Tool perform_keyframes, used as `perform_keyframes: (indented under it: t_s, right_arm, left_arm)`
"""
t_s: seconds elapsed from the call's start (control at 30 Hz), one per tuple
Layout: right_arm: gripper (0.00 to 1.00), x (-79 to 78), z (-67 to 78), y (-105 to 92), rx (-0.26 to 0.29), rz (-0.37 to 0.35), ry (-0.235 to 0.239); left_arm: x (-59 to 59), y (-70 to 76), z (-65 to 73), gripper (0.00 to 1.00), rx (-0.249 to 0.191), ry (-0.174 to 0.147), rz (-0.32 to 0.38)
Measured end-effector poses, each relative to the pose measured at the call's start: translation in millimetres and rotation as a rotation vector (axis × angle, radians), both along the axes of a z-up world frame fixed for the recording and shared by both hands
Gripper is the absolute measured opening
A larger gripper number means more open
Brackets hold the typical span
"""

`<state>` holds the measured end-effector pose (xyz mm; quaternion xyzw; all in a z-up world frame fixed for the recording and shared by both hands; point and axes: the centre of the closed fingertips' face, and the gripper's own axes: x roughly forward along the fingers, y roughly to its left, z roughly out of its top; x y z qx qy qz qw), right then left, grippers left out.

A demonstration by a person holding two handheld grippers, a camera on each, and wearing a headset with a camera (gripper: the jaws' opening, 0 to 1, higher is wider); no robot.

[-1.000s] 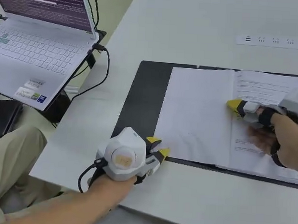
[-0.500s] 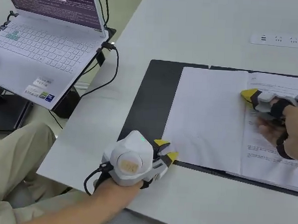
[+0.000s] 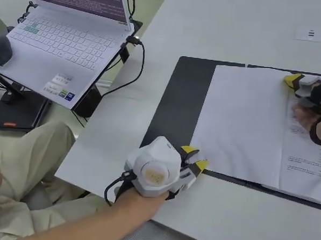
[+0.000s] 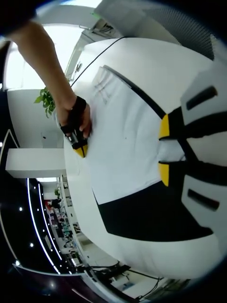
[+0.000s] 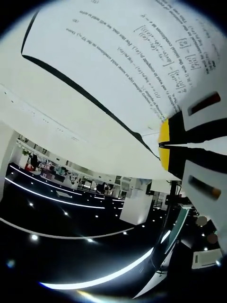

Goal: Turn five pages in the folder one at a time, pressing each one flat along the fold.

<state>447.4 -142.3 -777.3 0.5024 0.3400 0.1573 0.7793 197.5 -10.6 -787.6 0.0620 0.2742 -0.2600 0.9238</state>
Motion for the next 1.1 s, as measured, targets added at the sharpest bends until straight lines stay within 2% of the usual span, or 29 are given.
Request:
perform_keyframes:
  t_s: [0.23, 0.47, 0.8, 1.1]
  right_arm:
    - [0.00, 17.6, -1.9, -5.8, 0.041, -0.086, 0.019]
    - [0.00, 18.2, -1.8, -6.9, 0.057, -0.094, 0.032]
    - [0.00, -9.3, -1.4, -0.5, 0.066, -0.001, 0.058]
    - [0.00, -30.2, -5.2, -3.3, 0.078, 0.044, 0.079]
  left_arm:
    - [0.2, -0.3, -0.2, 0.15, 0.002, -0.003, -0.003]
    - [0.1, -0.5, 0.4, 0.15, 0.003, -0.005, -0.005]
    - [-0.1, -0.8, 0.7, 0.15, 0.006, -0.004, -0.007]
    - [-0.1, -0.2, 0.1, 0.15, 0.009, 0.000, -0.008]
